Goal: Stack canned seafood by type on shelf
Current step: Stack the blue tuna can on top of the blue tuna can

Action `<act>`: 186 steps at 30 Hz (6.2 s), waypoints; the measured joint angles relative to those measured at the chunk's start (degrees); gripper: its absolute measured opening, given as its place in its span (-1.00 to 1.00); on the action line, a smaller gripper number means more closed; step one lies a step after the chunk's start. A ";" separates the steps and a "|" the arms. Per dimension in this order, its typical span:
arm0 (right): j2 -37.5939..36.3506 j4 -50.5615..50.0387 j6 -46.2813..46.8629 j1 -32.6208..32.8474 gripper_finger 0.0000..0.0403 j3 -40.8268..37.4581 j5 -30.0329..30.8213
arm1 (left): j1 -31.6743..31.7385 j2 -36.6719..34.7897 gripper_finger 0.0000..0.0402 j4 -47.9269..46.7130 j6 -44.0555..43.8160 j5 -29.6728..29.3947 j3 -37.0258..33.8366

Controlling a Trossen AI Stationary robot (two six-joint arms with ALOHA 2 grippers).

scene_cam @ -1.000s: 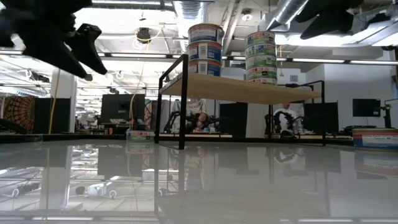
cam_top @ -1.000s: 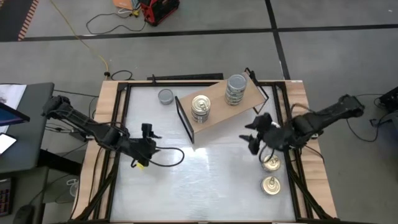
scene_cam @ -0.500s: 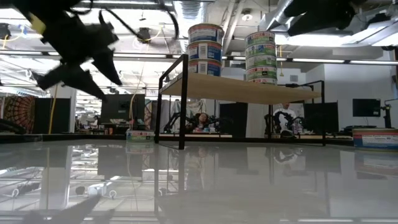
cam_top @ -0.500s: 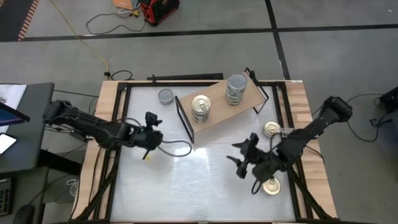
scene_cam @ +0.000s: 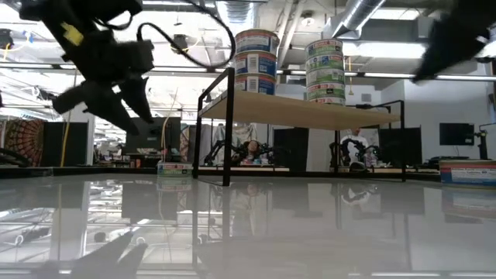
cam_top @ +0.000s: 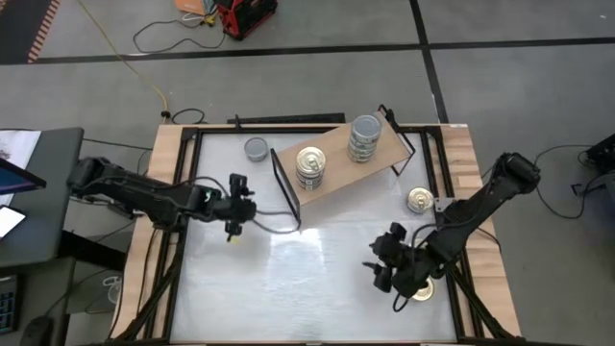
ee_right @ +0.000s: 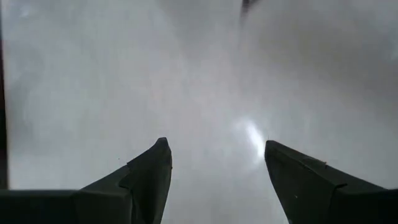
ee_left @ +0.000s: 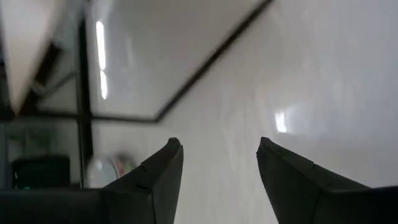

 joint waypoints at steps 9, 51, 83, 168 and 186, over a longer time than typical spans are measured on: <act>3.81 -19.72 12.85 0.13 0.40 7.18 -25.98 | -9.73 0.26 -0.01 11.72 0.23 -1.90 0.00; 21.20 -28.84 -1.04 4.23 -0.21 14.10 -42.21 | -25.42 0.26 -0.03 22.72 4.90 -9.23 1.66; 20.88 -24.37 -12.94 -2.82 -0.34 22.89 -14.11 | -25.48 0.26 -0.03 21.67 0.69 -8.36 1.66; 5.30 -3.68 -14.75 -15.26 -0.40 1.89 -20.68 | -25.46 0.26 -0.03 27.59 -6.89 11.00 1.62; 5.55 1.62 -18.16 -20.28 -0.47 -2.17 -28.35 | -25.44 0.24 -0.03 34.53 -9.62 22.51 1.62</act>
